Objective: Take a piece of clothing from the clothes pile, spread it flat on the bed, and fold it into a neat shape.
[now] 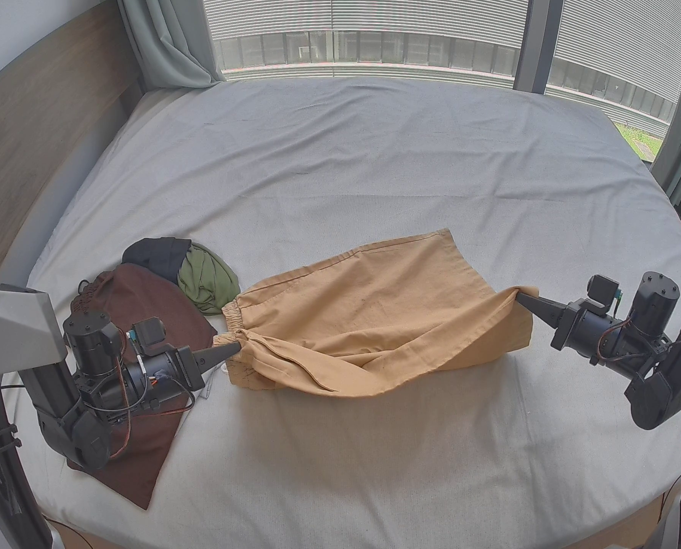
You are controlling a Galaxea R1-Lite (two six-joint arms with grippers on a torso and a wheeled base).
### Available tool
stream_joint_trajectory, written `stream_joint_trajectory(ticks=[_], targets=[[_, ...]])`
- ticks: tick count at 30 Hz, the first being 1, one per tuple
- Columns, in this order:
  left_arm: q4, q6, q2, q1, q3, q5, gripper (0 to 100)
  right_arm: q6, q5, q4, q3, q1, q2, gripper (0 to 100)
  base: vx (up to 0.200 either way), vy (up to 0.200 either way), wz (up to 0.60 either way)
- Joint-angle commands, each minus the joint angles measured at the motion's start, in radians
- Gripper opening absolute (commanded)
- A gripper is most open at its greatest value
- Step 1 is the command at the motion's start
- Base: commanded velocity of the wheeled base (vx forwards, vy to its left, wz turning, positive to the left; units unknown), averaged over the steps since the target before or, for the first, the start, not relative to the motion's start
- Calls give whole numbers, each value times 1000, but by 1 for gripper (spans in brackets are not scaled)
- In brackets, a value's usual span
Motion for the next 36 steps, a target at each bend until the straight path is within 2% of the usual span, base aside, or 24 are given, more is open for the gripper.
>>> stream_joint_trajectory(ticks=[1,20,31,36], targets=[[0,-4,7,2,-15,2,0,1,-1,16,-47,-4,17,0,0,0,0],[0,-55,36,3,-89,97,0,1,-2,235,-300,-5,17,0,0,0,0],[0,-84,64,5,-138,163,0,1,-9,398,-449,-2,19,0,0,0,0],[0,-115,65,9,-162,186,0,1,-27,522,-542,1,25,0,0,0,0]])
